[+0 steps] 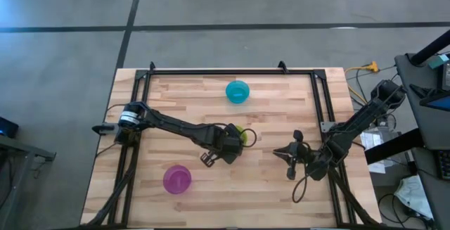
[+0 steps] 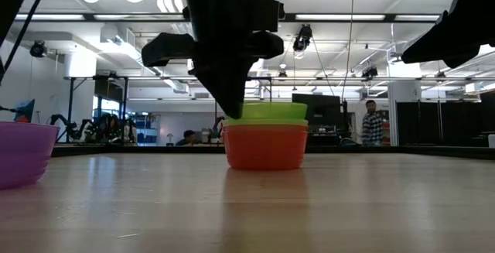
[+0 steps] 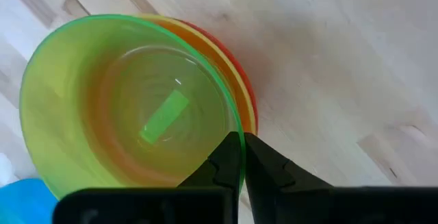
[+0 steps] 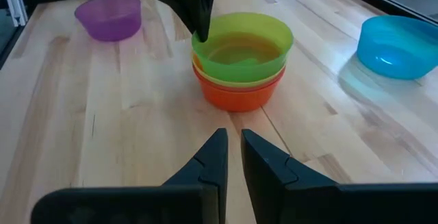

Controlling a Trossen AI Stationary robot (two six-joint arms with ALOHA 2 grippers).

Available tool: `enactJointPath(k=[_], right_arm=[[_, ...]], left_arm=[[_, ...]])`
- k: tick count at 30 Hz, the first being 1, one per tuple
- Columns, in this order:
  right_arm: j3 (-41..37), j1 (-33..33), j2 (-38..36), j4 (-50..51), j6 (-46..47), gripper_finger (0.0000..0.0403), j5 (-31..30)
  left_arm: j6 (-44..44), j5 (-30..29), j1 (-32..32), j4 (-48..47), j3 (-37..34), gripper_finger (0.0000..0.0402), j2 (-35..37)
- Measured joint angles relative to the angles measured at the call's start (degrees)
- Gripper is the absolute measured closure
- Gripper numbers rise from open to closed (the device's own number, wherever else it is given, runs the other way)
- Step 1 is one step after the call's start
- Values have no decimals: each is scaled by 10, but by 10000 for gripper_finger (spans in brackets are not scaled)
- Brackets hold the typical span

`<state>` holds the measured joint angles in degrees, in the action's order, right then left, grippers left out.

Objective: Nest bowls inside each other
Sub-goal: Stack the green bowl on top of the yellow bowl, then stack the purple bowl on top of the green bowl

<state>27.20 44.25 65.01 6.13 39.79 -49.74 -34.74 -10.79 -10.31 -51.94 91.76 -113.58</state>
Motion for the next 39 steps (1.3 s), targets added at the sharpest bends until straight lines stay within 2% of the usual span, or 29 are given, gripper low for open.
enactJointPath(k=[11,20,26,32,35,39], right_arm=[[0,0,0,0,0,365,1],[0,0,0,0,0,365,2],[0,0,0,0,0,365,2],[0,0,1,0,0,365,2],[-1,0,4,0,0,365,3],[-2,0,8,-2,2,365,7]], left_arm=[[1,15,0,6,-1,397,0],[22,6,1,4,4,324,0],[37,-5,0,-8,9,306,17],[128,-6,-1,-77,9,305,67],[233,0,-4,-134,7,305,96],[362,57,-13,-209,-3,306,130]])
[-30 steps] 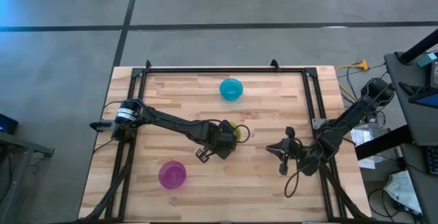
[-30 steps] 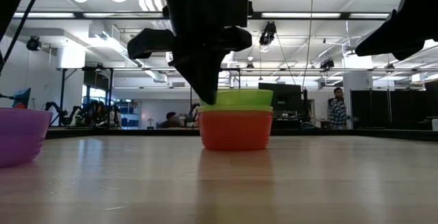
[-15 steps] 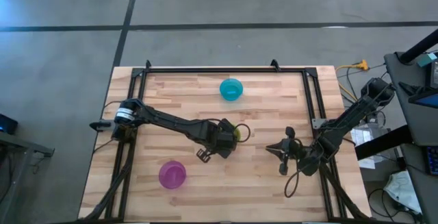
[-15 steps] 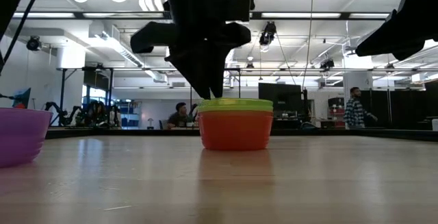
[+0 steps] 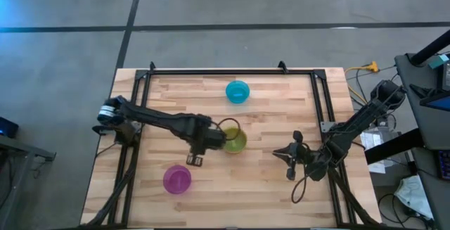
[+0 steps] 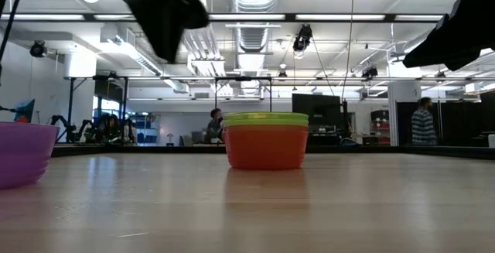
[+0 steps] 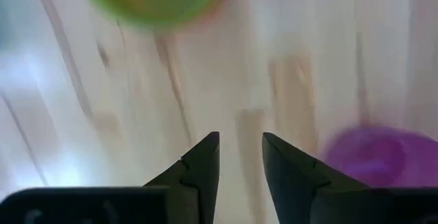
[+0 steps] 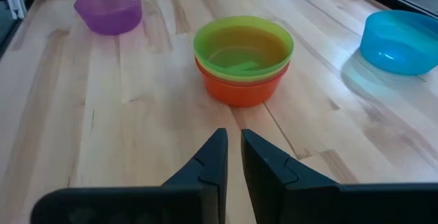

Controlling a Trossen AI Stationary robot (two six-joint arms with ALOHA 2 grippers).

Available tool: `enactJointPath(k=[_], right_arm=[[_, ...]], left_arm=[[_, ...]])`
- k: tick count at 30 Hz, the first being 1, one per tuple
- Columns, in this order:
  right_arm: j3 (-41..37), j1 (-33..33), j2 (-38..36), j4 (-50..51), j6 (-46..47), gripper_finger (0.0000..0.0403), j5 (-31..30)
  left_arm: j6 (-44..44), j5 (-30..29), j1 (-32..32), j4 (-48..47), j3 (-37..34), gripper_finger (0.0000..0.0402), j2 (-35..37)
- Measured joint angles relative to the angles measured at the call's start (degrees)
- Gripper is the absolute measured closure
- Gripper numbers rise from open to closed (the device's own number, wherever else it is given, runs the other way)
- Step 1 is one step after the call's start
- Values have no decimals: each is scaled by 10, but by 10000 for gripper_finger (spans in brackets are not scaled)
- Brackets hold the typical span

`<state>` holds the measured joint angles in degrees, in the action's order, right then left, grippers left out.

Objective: Nest bowls inside each other
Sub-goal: Stack the purple bowl on top of the green bowl

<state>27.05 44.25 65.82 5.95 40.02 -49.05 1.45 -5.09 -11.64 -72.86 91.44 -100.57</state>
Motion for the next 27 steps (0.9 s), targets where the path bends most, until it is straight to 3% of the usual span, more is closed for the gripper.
enactJointPath(k=[6,18,23,27], right_arm=[[0,0,0,-8,0,365,2],[0,0,0,-8,-2,365,1],[0,0,0,-8,-2,365,0],[0,0,0,-7,-2,365,0]], left_arm=[[91,4,-63,-16,-71,306,82],[399,2,-198,177,-283,307,302],[523,2,-212,175,-352,307,322],[566,15,-212,172,-389,307,303]])
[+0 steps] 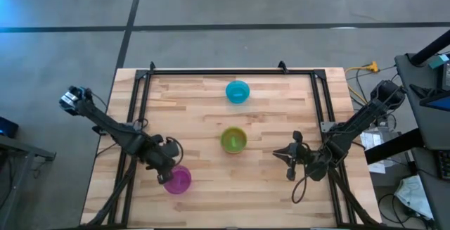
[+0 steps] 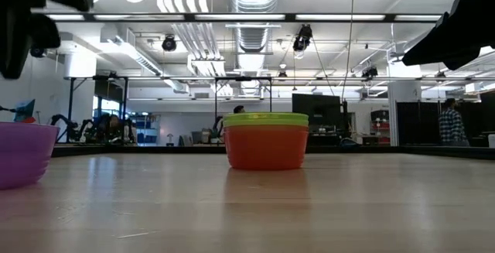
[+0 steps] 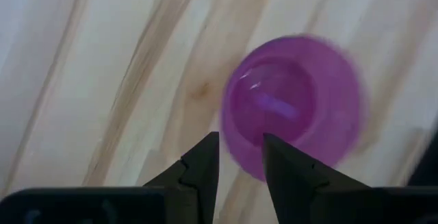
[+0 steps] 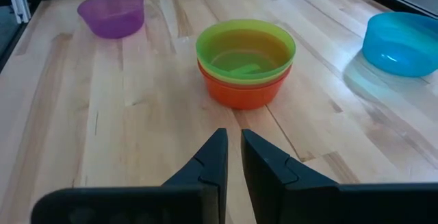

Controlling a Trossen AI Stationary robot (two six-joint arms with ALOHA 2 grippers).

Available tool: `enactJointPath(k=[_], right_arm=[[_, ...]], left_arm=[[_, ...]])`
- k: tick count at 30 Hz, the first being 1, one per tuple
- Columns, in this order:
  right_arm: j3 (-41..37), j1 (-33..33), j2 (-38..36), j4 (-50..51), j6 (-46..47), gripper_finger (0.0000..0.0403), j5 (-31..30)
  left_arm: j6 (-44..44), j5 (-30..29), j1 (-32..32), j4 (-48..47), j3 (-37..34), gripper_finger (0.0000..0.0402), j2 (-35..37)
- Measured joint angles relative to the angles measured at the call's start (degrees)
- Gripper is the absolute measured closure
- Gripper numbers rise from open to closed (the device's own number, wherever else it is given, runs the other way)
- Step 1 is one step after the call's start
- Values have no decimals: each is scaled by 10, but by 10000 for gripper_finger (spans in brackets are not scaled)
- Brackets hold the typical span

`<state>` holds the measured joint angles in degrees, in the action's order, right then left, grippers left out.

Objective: Nest bowls inside each other
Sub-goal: Stack the purple bowl on top of the green bowl

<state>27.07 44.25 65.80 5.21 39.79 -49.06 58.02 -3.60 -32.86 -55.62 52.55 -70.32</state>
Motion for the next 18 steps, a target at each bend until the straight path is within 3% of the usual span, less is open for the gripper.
enactJointPath(k=[18], right_arm=[[0,0,0,0,0,365,-5]], left_arm=[[-96,10,0,14,23,307,-125]])
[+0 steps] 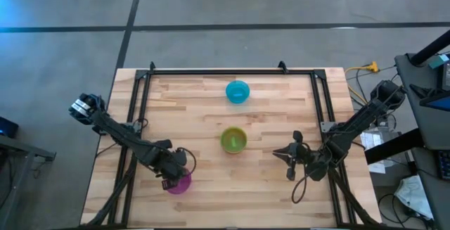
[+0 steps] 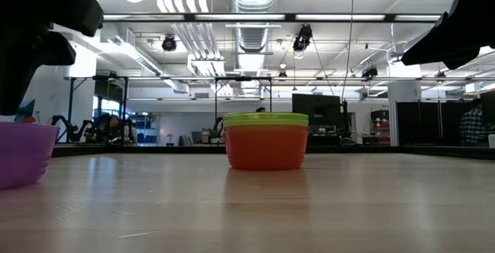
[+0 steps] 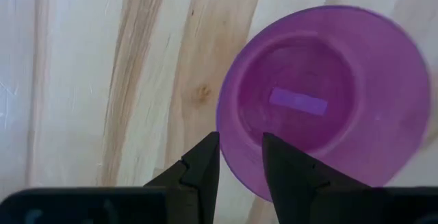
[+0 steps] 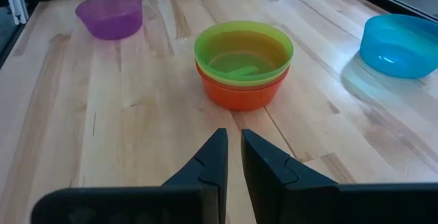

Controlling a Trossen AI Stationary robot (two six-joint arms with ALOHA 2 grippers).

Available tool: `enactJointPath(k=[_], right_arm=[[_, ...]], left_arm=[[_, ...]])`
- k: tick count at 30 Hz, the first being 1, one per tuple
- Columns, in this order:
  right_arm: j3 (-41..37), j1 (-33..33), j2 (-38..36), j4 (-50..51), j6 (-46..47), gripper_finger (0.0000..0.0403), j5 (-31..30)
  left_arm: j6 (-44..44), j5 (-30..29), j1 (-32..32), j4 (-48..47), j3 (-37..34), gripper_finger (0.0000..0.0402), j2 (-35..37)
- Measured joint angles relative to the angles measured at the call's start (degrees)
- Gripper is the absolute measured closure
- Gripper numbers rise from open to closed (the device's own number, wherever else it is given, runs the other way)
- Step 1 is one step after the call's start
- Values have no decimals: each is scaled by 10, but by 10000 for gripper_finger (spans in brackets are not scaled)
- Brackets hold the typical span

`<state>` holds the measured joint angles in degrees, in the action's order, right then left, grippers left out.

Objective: Nest bowls inside each other
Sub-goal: Stack the purple bowl on top of the green bowl

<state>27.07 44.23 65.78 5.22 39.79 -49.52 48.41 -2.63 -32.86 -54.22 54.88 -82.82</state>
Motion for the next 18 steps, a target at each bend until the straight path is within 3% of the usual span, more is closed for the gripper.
enactJointPath(k=[18], right_arm=[[-1,0,0,0,0,365,0]], left_arm=[[-40,-23,1,21,-13,307,-36]])
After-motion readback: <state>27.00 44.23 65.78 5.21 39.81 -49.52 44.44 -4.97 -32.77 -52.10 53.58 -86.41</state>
